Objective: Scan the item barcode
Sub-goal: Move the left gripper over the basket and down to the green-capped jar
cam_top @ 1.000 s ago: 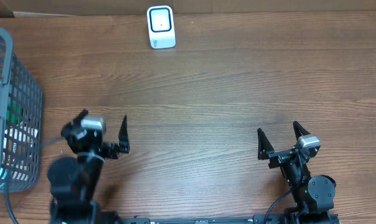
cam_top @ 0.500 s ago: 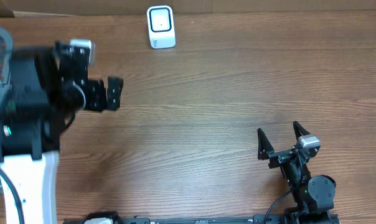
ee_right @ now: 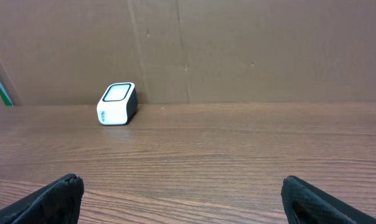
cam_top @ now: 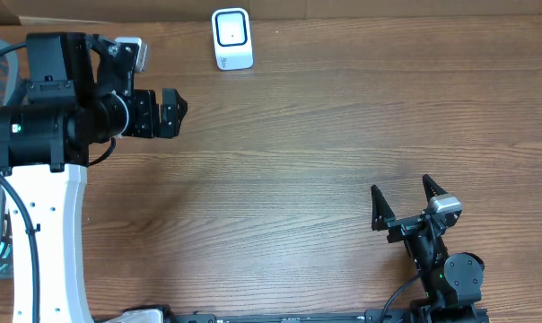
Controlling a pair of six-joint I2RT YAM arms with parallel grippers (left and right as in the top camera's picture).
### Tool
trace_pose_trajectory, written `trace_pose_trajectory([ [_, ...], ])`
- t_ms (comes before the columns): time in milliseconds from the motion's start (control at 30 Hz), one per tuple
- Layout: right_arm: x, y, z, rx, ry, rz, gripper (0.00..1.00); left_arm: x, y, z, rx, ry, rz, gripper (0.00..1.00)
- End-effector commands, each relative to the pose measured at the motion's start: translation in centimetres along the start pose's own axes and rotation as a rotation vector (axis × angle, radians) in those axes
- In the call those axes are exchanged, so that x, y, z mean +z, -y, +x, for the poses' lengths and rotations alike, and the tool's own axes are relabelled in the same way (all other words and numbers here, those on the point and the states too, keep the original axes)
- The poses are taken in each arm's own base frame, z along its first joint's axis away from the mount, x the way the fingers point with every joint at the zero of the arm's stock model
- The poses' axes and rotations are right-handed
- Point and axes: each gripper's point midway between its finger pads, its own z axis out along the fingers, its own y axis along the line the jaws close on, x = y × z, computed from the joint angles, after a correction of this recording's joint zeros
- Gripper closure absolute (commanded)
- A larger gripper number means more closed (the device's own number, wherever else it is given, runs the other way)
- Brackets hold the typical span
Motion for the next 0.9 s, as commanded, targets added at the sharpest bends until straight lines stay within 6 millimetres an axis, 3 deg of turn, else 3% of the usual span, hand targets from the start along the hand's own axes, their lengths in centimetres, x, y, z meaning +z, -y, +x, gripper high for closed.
trace_pose_trajectory([
  [0, 0.0, 0.0, 0.2, 0.003, 0.004, -0.002, 0.0, -1.5, -1.3, -1.7, -0.148, 0.069, -0.062, 0.0],
  [133, 0.0, 0.0, 0.2, 0.003, 0.004, -0.002, 0.0, -4.4, -4.2, -3.9, -0.271, 0.171, -0.121, 0.0],
  [333, 0.0, 0.0, 0.2, 0.003, 0.004, -0.002, 0.0, -12.2, -10.0, -7.0, -0.404, 0.41, -0.263, 0.0],
  [467, 0.0, 0.0, 0.2, 0.003, 0.004, -0.002, 0.0, -17.0, -14.3, -7.8, -0.537, 0.573, -0.371, 0.01],
  [667, 0.0, 0.0, 0.2, 0.003, 0.004, -0.002, 0.0, -21.2, -21.3, -5.6, -0.748, 0.682, -0.515, 0.0],
  [767, 0.0, 0.0, 0.2, 0.003, 0.004, -0.002, 0.0, -21.0, -24.1, -3.8, -0.826, 0.647, -0.564, 0.0],
  [867, 0.0, 0.0, 0.2, 0.003, 0.004, -0.002, 0.0, -19.5, -27.4, -0.7, -0.93, 0.541, -0.662, 0.0],
])
